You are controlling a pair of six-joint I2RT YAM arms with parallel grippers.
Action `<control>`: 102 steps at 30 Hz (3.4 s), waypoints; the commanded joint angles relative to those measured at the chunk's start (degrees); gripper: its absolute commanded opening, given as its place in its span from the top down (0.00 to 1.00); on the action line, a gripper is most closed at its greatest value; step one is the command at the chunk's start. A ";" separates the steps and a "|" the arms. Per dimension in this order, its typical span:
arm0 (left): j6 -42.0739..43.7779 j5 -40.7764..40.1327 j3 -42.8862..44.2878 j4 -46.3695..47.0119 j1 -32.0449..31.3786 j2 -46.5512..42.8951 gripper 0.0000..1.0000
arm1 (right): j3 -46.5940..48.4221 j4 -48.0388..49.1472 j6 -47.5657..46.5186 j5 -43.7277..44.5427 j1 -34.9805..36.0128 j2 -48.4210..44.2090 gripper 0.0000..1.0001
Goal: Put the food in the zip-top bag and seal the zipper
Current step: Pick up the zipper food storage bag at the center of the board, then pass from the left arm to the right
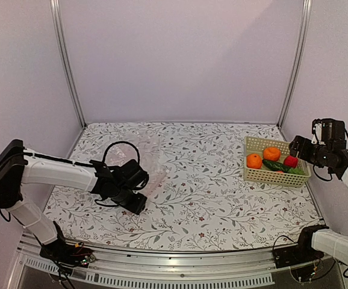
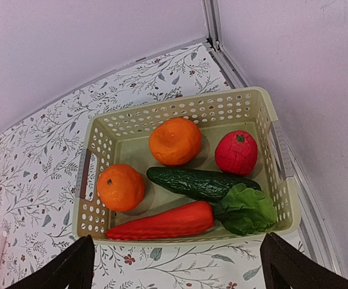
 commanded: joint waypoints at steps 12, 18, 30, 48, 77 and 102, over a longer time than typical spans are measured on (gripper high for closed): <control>-0.72 -7.15 3.88 0.88 -0.91 5.11 0.59 | -0.49 0.19 0.87 0.34 0.49 0.56 0.04; -1.15 -5.60 3.92 2.74 -0.91 6.10 0.69 | -0.51 -0.28 0.81 0.17 0.50 0.23 0.04; -3.03 -4.53 3.84 2.63 -0.73 9.18 0.82 | -0.40 -0.85 0.73 -0.18 0.50 -0.37 0.04; -0.86 -0.89 9.90 -4.84 -0.73 -7.63 1.00 | 5.21 -1.68 3.37 -14.37 0.66 0.10 0.03; -16.25 17.77 9.40 18.68 -3.11 -3.91 1.00 | 32.91 1.88 26.38 6.85 47.06 34.79 0.29; -17.58 17.09 8.48 20.55 -4.47 -1.49 1.00 | 46.27 -1.81 24.03 12.55 49.19 52.03 0.58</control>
